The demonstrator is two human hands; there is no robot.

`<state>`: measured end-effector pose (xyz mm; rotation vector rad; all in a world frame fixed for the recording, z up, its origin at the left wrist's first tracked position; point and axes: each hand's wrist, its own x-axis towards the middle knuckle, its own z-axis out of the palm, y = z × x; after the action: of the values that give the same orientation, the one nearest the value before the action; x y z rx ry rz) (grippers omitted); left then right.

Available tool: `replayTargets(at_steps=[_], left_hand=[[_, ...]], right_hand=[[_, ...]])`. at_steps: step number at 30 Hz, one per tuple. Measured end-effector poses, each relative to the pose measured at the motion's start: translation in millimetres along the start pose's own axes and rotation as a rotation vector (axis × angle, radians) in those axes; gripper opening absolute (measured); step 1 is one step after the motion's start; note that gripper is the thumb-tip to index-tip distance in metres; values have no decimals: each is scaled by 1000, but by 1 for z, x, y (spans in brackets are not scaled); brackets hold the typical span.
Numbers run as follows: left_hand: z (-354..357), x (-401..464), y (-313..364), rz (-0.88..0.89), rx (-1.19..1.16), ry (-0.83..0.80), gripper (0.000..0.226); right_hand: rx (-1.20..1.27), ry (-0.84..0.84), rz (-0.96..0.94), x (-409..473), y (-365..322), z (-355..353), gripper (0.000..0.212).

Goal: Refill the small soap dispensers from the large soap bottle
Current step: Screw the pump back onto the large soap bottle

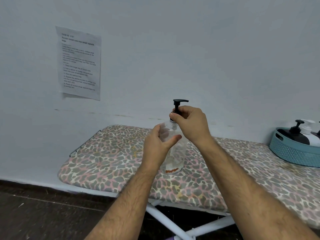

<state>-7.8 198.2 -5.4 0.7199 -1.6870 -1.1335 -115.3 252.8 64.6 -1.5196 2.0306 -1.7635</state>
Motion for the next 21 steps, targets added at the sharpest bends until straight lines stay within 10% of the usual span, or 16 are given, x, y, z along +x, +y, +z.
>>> replayTargets(at_steps=[14,21], left_hand=[[-4,1,-2,-18,-33,-78,78],[-16,-9,-14,-32,-87,-108,88]], right_hand=[[5,-114,38,-2,-4,-10,12],[198,-309,257,-15,25,-25,55]])
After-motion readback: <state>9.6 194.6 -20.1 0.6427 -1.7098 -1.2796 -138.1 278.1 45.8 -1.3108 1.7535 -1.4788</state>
